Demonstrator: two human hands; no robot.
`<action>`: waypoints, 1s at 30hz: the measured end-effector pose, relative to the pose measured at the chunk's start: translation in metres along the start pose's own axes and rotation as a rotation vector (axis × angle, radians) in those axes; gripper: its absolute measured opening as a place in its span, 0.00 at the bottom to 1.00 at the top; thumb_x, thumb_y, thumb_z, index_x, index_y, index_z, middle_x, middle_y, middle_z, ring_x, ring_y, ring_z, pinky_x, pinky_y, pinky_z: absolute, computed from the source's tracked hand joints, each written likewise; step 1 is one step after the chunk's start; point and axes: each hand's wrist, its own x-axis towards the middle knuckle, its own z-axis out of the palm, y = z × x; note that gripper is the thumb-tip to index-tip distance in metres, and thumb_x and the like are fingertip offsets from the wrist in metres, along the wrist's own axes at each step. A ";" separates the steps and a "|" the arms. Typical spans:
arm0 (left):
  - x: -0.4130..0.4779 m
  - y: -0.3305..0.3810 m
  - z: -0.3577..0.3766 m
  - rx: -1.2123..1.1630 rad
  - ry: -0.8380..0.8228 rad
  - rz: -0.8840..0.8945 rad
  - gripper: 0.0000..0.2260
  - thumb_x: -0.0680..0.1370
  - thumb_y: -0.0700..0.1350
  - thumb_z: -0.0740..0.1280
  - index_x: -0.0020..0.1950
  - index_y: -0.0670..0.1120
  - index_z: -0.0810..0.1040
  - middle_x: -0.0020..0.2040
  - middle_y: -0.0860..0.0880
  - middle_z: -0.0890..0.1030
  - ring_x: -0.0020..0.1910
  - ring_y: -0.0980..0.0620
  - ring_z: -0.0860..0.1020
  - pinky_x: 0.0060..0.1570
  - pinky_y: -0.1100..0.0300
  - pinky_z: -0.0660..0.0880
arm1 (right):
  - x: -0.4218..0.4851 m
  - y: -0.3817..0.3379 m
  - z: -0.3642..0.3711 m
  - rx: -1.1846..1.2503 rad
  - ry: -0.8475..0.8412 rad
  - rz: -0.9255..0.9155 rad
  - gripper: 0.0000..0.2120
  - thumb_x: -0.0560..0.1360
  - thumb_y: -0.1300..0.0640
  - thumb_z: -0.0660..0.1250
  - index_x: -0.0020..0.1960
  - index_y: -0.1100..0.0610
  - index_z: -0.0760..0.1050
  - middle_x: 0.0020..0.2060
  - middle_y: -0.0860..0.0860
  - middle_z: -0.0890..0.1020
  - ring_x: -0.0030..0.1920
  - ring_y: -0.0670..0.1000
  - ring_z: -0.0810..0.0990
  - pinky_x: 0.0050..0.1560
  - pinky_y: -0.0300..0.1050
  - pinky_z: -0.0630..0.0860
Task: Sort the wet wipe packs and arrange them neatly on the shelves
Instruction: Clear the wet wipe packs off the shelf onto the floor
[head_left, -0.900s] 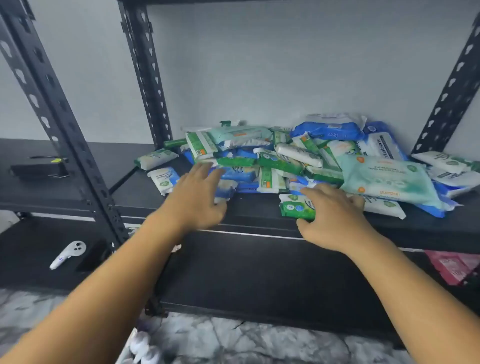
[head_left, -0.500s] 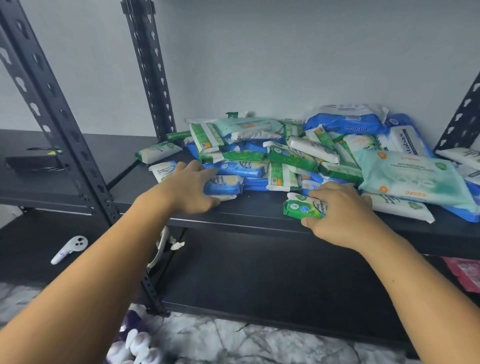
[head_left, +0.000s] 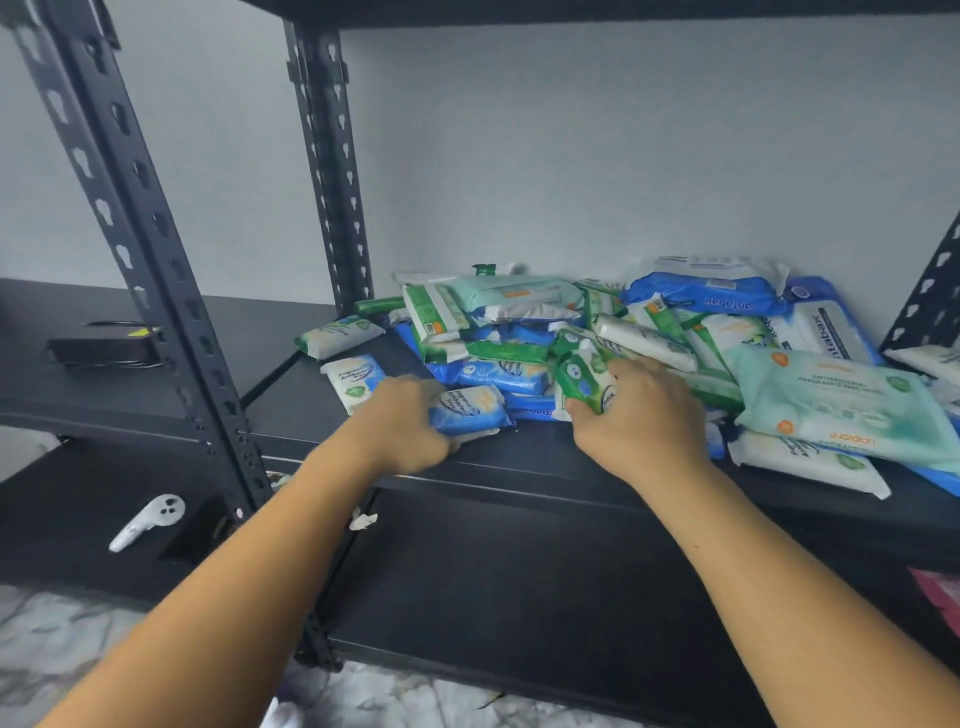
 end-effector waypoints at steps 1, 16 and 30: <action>-0.003 0.000 0.005 -0.047 0.030 0.008 0.23 0.68 0.57 0.69 0.59 0.46 0.79 0.53 0.45 0.77 0.55 0.43 0.75 0.56 0.53 0.73 | 0.001 -0.005 0.007 -0.059 -0.005 0.035 0.26 0.71 0.38 0.67 0.58 0.57 0.74 0.56 0.54 0.77 0.57 0.60 0.76 0.54 0.56 0.77; -0.004 -0.007 0.006 0.112 0.091 0.006 0.28 0.74 0.70 0.65 0.59 0.48 0.75 0.55 0.50 0.74 0.59 0.46 0.72 0.59 0.47 0.74 | 0.003 -0.005 0.051 -0.143 0.215 0.261 0.35 0.67 0.31 0.68 0.58 0.59 0.71 0.54 0.56 0.78 0.57 0.59 0.74 0.57 0.56 0.65; -0.006 0.005 -0.007 0.140 -0.023 -0.005 0.22 0.70 0.68 0.69 0.47 0.51 0.74 0.46 0.53 0.77 0.47 0.50 0.77 0.46 0.52 0.77 | -0.004 0.004 0.043 -0.247 0.125 0.212 0.34 0.68 0.27 0.64 0.55 0.57 0.78 0.53 0.53 0.77 0.56 0.57 0.75 0.57 0.56 0.65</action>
